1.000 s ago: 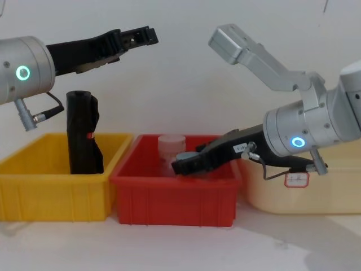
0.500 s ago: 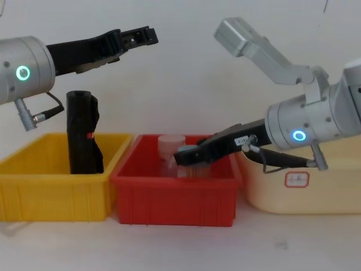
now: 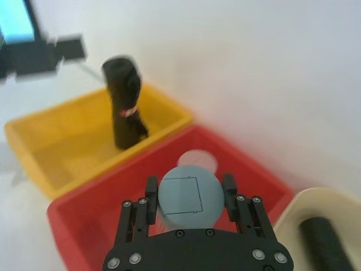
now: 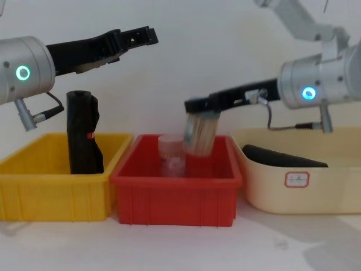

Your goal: Pick up the garbage bag with the one hand and transfer it to the other hand.

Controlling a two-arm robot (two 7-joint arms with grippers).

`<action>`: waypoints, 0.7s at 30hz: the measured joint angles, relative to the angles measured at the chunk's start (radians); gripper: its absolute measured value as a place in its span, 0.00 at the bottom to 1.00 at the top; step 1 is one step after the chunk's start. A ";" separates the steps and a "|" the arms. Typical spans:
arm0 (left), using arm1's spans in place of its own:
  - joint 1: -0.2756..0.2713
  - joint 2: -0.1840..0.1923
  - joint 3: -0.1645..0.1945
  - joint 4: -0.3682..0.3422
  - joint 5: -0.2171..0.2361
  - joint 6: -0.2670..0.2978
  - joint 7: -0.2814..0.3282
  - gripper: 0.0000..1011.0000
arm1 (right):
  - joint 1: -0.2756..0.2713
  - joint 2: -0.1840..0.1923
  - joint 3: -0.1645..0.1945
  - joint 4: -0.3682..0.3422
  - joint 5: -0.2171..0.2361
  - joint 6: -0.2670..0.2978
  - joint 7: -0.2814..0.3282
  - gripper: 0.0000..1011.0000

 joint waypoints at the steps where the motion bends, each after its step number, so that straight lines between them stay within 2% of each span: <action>1: 0.000 0.000 0.000 0.000 0.000 0.000 0.000 0.99 | 0.000 0.001 0.007 -0.005 0.004 0.001 -0.004 0.66; 5: 0.000 0.000 0.000 0.000 0.000 0.000 0.000 0.99 | -0.002 0.012 0.053 -0.032 0.031 0.005 -0.030 0.66; 6: 0.000 0.000 0.000 0.000 0.000 0.000 0.000 0.99 | -0.002 0.012 0.053 -0.032 0.031 0.005 -0.030 0.66; 8: 0.000 0.000 0.000 0.000 0.000 0.000 0.000 0.99 | -0.005 0.023 0.082 -0.048 0.046 0.007 -0.045 0.66; 17: 0.000 0.000 0.000 0.000 0.000 0.000 0.000 0.99 | -0.024 0.053 0.143 -0.068 0.078 0.008 -0.074 0.66; 21: 0.000 0.000 0.000 0.000 0.000 0.000 0.000 0.99 | -0.037 0.066 0.164 -0.068 0.088 -0.002 -0.091 0.76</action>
